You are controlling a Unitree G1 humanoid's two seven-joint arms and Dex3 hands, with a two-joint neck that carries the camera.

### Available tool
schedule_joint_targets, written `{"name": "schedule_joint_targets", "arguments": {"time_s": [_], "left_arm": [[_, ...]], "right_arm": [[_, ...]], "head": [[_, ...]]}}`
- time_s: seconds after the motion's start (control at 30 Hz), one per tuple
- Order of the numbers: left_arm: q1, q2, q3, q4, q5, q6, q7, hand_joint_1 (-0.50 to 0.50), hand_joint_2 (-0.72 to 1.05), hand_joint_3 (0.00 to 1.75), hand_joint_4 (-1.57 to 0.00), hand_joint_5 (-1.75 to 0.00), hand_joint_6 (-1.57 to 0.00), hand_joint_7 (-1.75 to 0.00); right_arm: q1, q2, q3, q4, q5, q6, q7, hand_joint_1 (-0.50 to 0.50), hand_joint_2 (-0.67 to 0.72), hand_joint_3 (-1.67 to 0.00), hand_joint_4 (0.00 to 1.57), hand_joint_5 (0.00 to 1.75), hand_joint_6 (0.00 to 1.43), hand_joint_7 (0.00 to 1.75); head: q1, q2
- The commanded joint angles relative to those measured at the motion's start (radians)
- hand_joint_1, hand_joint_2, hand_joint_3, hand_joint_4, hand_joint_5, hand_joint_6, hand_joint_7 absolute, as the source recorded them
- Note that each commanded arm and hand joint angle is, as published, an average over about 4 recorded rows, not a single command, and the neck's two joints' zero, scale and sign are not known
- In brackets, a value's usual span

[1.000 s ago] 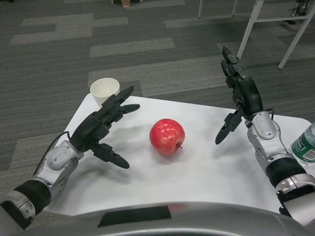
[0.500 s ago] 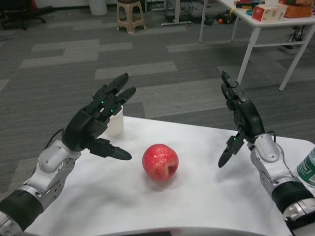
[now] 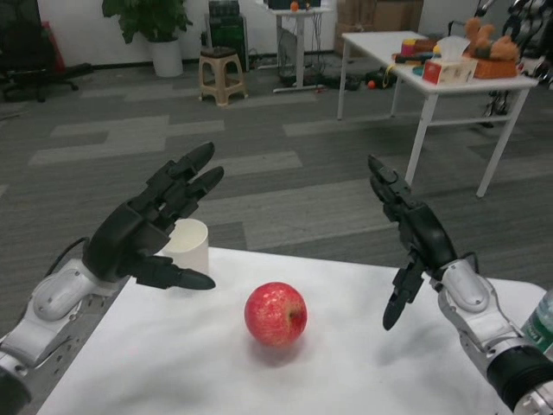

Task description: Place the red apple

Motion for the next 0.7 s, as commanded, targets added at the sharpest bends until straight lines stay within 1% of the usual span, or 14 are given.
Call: {"name": "schedule_joint_targets", "arguments": {"time_s": [0.03,0.1,0.2,0.3,0.47,0.6,0.7], "left_arm": [[-0.03,0.016,0.024,-0.024,-0.005,0.027,0.006,-0.48,0.78,0.0,0.0,-0.15,0.0,-0.14],[-0.037,0.015,0.025,-0.024,-0.004,0.03,0.005,-0.48,0.78,0.0,0.0,-0.18,0.0,-0.14],[-0.043,0.009,0.027,-0.024,-0.001,0.031,0.004,-0.48,0.78,0.0,0.0,-0.1,0.0,-0.14],[-0.046,0.001,0.028,-0.024,0.001,0.033,0.003,-0.48,0.78,0.0,0.0,-0.1,0.0,-0.14],[-0.052,-0.002,0.029,-0.021,0.007,0.035,0.003,-0.48,0.78,0.0,0.0,-0.1,0.0,-0.14],[-0.056,-0.005,0.029,-0.018,0.008,0.035,0.003,-0.48,0.78,0.0,0.0,-0.1,0.0,-0.14],[-0.056,-0.006,0.029,-0.018,0.008,0.035,0.003,-0.48,0.78,0.0,0.0,-0.1,0.0,-0.14]], "right_arm": [[-0.012,-0.027,-0.002,-0.06,0.005,0.0,0.002,-0.42,0.6,0.0,0.0,0.0,0.0,0.07],[-0.011,-0.03,-0.006,-0.08,0.005,0.0,0.001,-0.42,0.6,0.0,0.0,0.0,0.0,0.05],[-0.007,-0.031,-0.015,-0.103,0.006,0.0,0.0,-0.42,0.6,0.0,0.0,0.0,0.0,0.0],[0.0,-0.031,-0.023,-0.123,0.006,0.0,-0.001,-0.42,0.6,0.0,0.0,0.0,0.0,0.05],[0.013,-0.033,-0.035,-0.157,0.006,0.002,-0.003,-0.42,0.6,0.0,0.0,0.0,0.0,0.07],[0.028,-0.033,-0.05,-0.186,0.006,0.002,-0.003,-0.42,0.6,0.0,0.0,0.0,0.0,0.03],[0.036,-0.029,-0.058,-0.195,0.006,0.003,-0.003,-0.42,0.6,0.0,0.0,0.0,0.0,0.07]], "head": [[-0.012,0.011],[-0.02,0.015],[-0.031,0.02],[-0.039,0.022],[-0.05,0.017],[-0.066,0.017],[-0.069,0.019]]}}
